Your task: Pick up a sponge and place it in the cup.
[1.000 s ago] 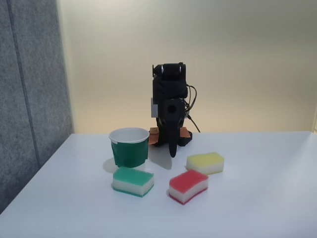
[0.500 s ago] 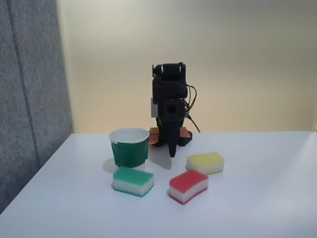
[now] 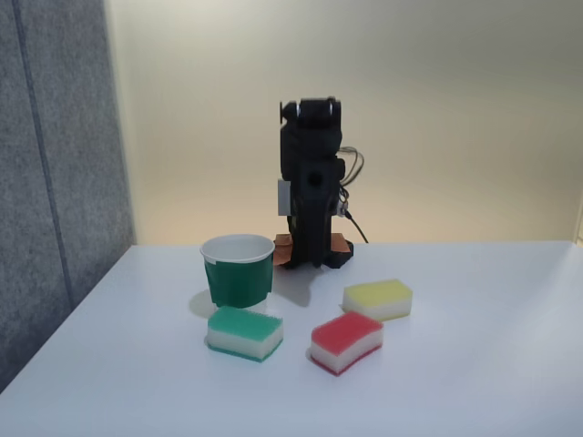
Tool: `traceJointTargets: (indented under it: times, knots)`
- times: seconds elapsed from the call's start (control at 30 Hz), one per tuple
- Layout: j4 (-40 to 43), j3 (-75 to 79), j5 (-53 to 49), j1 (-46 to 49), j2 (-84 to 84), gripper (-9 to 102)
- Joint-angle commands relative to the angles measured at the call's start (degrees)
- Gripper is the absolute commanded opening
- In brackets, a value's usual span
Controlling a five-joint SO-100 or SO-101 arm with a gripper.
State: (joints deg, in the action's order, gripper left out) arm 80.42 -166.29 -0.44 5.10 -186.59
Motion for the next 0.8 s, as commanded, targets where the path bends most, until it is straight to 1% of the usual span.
traceJointTargets:
  times: [0.0, 0.17, 0.4, 0.63, 0.77]
  knots:
    - [1.93, 4.57, 0.53, 0.53, 0.88, 0]
    - [1.49, 12.3, 0.79, -1.23, 7.56, 0]
    - [-4.83, 18.72, 0.53, -5.19, 20.57, 0]
    - [-6.77, 31.2, -0.88, -7.21, 38.23, 0]
    - [-10.63, 36.56, -1.05, -9.4, 49.39, 0]
